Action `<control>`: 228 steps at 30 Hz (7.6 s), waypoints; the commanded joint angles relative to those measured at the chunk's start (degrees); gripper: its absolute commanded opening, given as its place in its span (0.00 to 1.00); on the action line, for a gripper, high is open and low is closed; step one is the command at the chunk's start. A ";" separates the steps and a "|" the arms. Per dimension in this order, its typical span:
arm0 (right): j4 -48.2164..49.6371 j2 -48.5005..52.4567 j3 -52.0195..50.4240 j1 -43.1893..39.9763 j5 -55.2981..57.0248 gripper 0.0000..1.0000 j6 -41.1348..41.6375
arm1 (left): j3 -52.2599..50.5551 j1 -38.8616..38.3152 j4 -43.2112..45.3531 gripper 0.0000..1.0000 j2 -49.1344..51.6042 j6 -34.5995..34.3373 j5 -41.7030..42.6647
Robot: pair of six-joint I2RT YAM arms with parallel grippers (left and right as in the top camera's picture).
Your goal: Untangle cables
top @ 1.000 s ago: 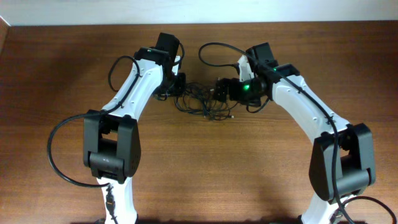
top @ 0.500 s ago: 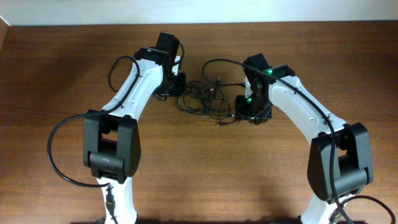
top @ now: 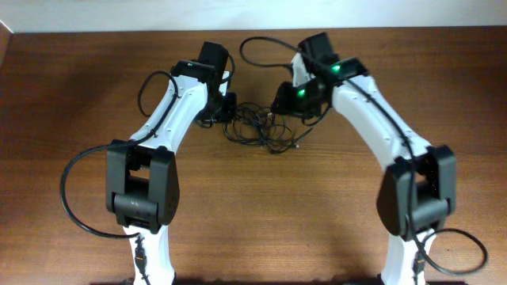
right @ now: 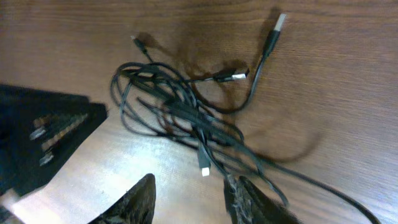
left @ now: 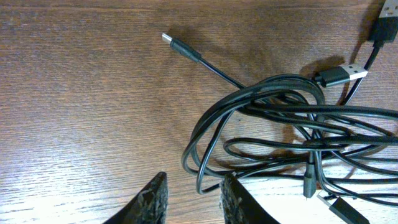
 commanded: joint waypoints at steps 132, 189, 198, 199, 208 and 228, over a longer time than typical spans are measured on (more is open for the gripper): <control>6.27 -3.72 -0.57 -7.02 -23.45 0.04 16.72 | -3.21 2.54 6.60 0.28 1.77 5.64 12.07; -16.90 -17.40 -0.61 -15.67 -15.76 0.74 -13.27 | 9.27 7.91 -2.69 0.23 1.66 -2.51 -2.29; -17.86 -13.49 -0.66 -12.20 -4.28 0.79 -13.22 | 9.27 1.16 -1.05 0.34 9.62 -4.42 -2.25; -17.92 -13.49 -0.74 -12.20 -3.80 0.79 -13.22 | 9.27 0.35 0.04 0.35 11.19 -4.39 -2.29; -18.56 -12.85 -0.85 -12.24 0.02 0.82 -13.22 | 9.35 -1.64 -15.76 0.17 14.58 27.47 20.37; 10.60 -11.89 -21.97 -1.92 18.73 0.83 -1.77 | 16.65 4.42 -21.70 0.43 7.85 -1.46 3.23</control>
